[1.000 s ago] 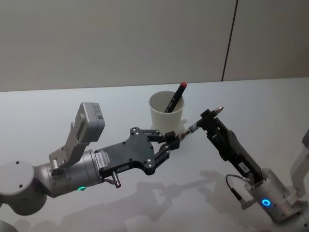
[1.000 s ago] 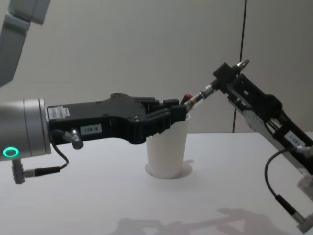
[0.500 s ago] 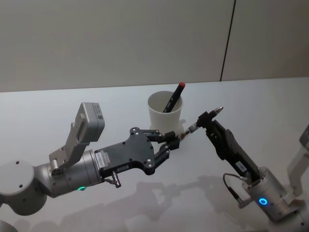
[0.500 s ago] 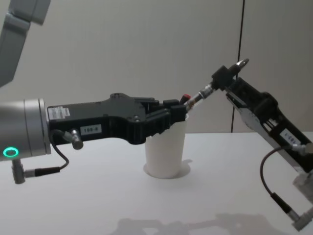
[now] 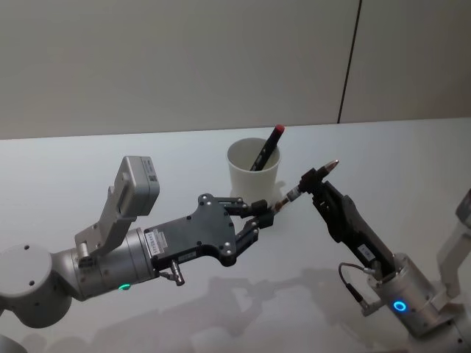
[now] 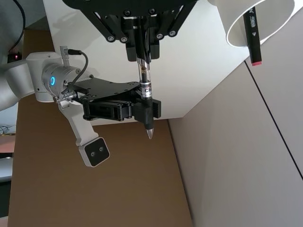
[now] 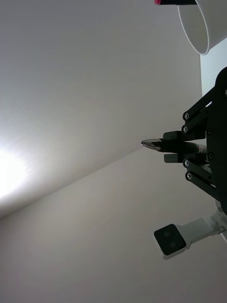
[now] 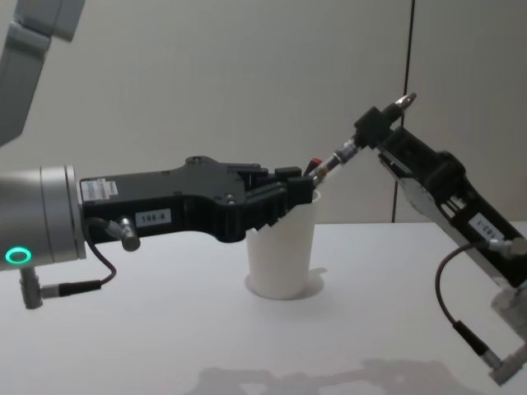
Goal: Place the pen into the pen holder.
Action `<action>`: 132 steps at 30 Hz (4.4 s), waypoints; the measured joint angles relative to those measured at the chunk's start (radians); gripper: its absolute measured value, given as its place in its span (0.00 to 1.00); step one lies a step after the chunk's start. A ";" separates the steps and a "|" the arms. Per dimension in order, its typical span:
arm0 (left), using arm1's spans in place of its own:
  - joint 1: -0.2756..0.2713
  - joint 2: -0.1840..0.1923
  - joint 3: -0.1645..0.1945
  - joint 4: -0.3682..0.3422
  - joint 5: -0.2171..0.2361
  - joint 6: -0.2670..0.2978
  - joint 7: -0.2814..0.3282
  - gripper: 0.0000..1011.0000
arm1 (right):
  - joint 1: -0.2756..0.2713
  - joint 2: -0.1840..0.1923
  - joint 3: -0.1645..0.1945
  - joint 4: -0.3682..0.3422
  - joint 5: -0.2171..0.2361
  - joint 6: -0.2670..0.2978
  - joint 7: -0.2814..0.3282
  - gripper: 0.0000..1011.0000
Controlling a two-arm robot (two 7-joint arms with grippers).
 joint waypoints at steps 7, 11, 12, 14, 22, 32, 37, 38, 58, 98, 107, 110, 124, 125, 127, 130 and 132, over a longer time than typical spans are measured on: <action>0.000 0.000 0.000 0.000 0.000 0.000 0.000 0.17 | -0.007 0.004 -0.001 -0.015 0.000 -0.004 -0.005 0.13; 0.000 0.000 0.000 -0.001 -0.002 -0.002 -0.001 0.17 | -0.011 0.008 0.000 -0.029 0.000 -0.005 -0.008 0.13; 0.000 0.000 0.000 -0.001 -0.002 -0.003 -0.001 0.17 | -0.012 0.009 0.000 -0.032 0.000 -0.005 -0.009 0.13; 0.000 0.000 0.000 -0.001 -0.003 -0.003 -0.001 0.17 | -0.016 0.012 0.002 -0.043 0.000 -0.005 -0.012 0.13; 0.000 0.000 0.000 0.000 0.000 0.000 -0.001 0.16 | -0.031 0.026 0.012 -0.081 0.003 -0.008 -0.023 0.13; 0.000 0.000 0.000 0.000 0.001 0.000 -0.001 0.16 | -0.052 0.047 0.022 -0.127 0.005 -0.011 -0.039 0.13; 0.000 0.000 0.000 0.000 0.001 0.000 -0.001 0.16 | -0.062 0.058 0.030 -0.152 0.005 -0.013 -0.050 0.13; 0.000 0.000 0.000 0.000 0.001 0.000 -0.001 0.16 | -0.064 0.061 0.031 -0.158 0.005 -0.014 -0.053 0.13; 0.000 0.000 0.000 0.000 0.000 0.000 0.000 0.16 | -0.090 0.096 0.053 -0.231 -0.017 -0.030 -0.109 0.13; 0.000 0.000 0.000 0.000 0.000 0.000 0.000 0.23 | -0.100 0.138 0.079 -0.332 -0.058 -0.048 -0.213 0.13; 0.000 0.000 0.000 0.000 0.000 0.000 0.000 0.46 | -0.090 0.138 0.077 -0.335 -0.090 -0.046 -0.238 0.13; 0.000 0.000 0.000 0.000 0.000 0.000 0.000 0.58 | -0.086 0.138 0.076 -0.335 -0.101 -0.045 -0.250 0.13; 0.000 0.000 0.000 0.000 0.000 0.000 0.000 0.98 | -0.042 0.130 0.074 -0.313 -0.178 -0.030 -0.340 0.13; 0.000 0.000 0.000 0.000 0.000 0.000 0.000 0.99 | -0.038 0.129 0.074 -0.311 -0.182 -0.028 -0.345 0.13; 0.000 0.000 0.000 0.000 0.000 0.000 0.000 0.99 | -0.029 0.128 0.074 -0.306 -0.197 -0.022 -0.360 0.13; 0.000 0.000 0.000 0.000 0.000 0.000 0.000 0.99 | -0.019 0.125 0.074 -0.301 -0.211 -0.016 -0.372 0.13; 0.000 0.000 0.000 0.000 0.000 0.000 0.000 0.99 | -0.007 0.123 0.073 -0.296 -0.227 -0.009 -0.385 0.13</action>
